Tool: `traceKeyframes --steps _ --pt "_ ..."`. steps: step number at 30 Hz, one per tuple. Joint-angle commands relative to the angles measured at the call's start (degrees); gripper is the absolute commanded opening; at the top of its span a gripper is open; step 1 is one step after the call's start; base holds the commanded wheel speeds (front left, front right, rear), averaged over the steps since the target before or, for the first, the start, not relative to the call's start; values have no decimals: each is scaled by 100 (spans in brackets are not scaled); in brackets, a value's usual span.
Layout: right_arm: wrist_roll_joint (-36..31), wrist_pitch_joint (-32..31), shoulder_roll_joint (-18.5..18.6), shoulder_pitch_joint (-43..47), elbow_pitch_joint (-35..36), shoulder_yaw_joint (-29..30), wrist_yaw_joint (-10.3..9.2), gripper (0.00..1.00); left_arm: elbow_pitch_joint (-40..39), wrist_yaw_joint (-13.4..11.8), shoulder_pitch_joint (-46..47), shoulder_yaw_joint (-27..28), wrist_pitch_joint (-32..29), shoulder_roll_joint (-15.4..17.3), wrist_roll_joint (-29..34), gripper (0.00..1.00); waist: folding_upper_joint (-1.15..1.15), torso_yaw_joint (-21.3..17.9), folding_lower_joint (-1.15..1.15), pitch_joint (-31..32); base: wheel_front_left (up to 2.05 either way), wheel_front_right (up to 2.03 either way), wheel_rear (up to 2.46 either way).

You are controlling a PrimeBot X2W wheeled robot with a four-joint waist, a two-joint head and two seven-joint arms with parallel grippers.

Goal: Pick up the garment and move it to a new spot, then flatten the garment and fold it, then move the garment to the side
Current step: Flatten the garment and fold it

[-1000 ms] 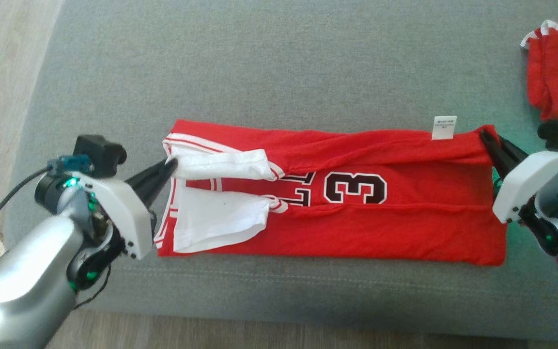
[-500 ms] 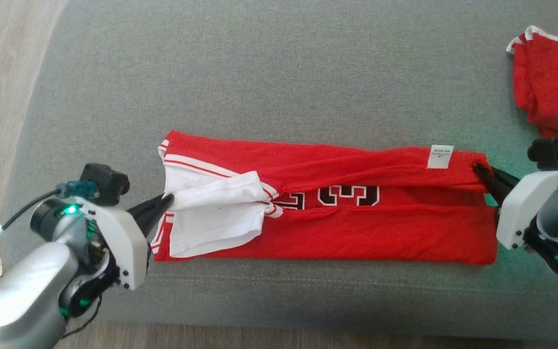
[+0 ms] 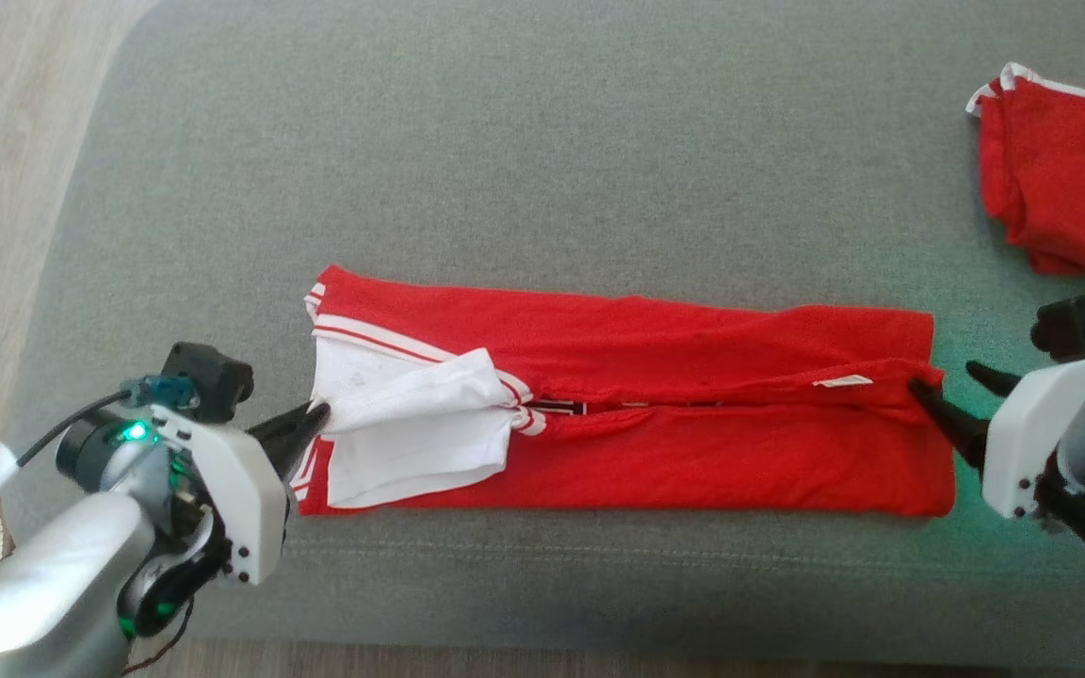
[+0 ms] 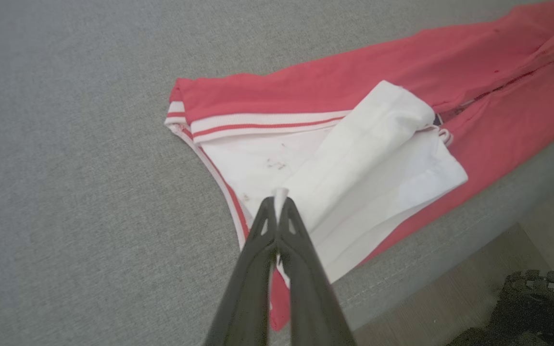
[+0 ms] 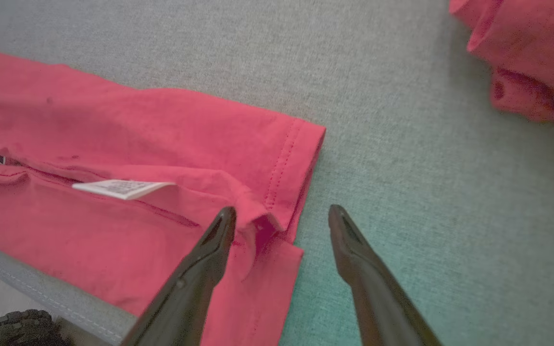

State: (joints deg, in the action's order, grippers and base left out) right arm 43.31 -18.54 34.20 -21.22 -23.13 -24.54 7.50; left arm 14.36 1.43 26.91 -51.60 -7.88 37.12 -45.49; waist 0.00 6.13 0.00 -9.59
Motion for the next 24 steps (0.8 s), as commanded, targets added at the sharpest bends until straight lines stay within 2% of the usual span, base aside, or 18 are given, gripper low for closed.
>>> traceKeyframes --steps 1,6,9,14,16,17,21,24 --pt "-143 26 150 31 202 140 -1 100 -69 -61 150 252 65 216 -18 100 0 2 0 51 0 0 0" --pt "-461 507 -180 3 327 644 -1 100 -101 -219 110 451 293 188 -148 100 0 19 0 177 0 0 0" --pt "-726 1003 -501 -2 431 1006 -1 100 -196 -467 80 800 770 99 -284 100 0 45 0 269 0 0 0" --pt "-1083 1869 -1201 114 744 1545 -1 100 -376 -873 -113 1462 1877 -260 -554 100 0 93 0 419 0 0 0" --pt "-1252 2144 -1463 204 885 1671 -1 100 -510 -961 -219 1698 2137 -453 -609 100 0 111 0 461 0 0 0" --pt "-1252 2144 -1463 204 885 1671 -1 100 -510 -961 -219 1698 2137 -453 -609 100 0 111 0 461 0 0 0" --pt "-1644 2597 -1856 435 1106 1820 -1 100 -833 -1045 -476 2255 2280 -946 -447 100 0 175 0 526 0 0 0" --pt "-1857 2849 -2116 626 1195 1932 -1 100 -1101 -983 -768 2848 2285 -1490 -6 100 0 226 0 570 0 0 0"
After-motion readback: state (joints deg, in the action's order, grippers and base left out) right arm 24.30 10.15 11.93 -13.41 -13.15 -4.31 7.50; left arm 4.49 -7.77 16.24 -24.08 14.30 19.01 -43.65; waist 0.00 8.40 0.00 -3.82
